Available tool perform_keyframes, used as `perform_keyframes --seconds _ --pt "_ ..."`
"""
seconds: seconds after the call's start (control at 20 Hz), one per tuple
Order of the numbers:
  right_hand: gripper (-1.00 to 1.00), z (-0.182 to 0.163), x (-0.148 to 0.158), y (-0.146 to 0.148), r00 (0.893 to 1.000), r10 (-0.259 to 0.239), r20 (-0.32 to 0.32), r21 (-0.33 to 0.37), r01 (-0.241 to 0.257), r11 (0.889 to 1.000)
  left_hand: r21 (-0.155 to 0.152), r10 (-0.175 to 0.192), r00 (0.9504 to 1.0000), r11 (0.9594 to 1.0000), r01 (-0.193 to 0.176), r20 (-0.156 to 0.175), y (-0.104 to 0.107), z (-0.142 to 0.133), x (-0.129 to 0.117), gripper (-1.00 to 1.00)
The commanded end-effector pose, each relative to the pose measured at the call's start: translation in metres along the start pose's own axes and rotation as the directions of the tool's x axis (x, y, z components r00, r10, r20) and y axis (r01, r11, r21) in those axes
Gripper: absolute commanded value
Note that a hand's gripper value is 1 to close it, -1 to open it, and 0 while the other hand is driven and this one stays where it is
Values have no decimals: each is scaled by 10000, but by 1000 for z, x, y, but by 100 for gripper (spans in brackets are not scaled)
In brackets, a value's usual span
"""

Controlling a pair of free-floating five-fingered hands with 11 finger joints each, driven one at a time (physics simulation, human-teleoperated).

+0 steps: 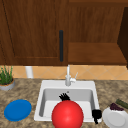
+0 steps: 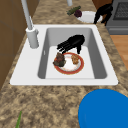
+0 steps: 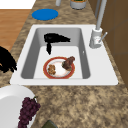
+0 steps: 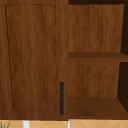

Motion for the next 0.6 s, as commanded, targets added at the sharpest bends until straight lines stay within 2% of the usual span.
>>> perform_keyframes --seconds 0.0,0.05,0.15,0.2,0.25,0.35,0.4,0.45,0.5,0.55 --pt "0 0 0 0 10000 0 0 0 0 10000 -134 -19 9996 9999 23 299 -1 25 3 -100" --pt "0 0 0 0 10000 0 0 0 0 10000 -237 -49 9995 9997 56 300 -1 30 4 -100" --pt "0 0 0 0 10000 0 0 0 0 10000 -124 -14 9997 9999 17 236 -1 43 -1 -100" --pt "0 0 0 0 10000 0 0 0 0 10000 -229 6 9997 9997 -1 226 -2 44 -5 -100" --pt "0 0 0 0 10000 0 0 0 0 10000 -437 -138 9999 9989 142 93 -4 41 -3 -100" --pt "0 0 0 0 10000 0 0 0 0 10000 -73 -15 10000 10000 15 21 -1 41 -2 -100" --pt "0 0 0 0 10000 0 0 0 0 10000 -169 -69 9999 9998 67 -126 -3 44 -4 -100" --pt "0 0 0 0 10000 0 0 0 0 10000 -228 -88 9999 9997 86 -103 -4 48 -4 -100" --pt "0 0 0 0 10000 0 0 0 0 10000 -86 -19 10000 10000 19 7 -2 53 3 -100" --pt "0 0 0 0 10000 0 0 0 0 10000 -150 62 9971 9999 -51 756 3 58 -3 -100"
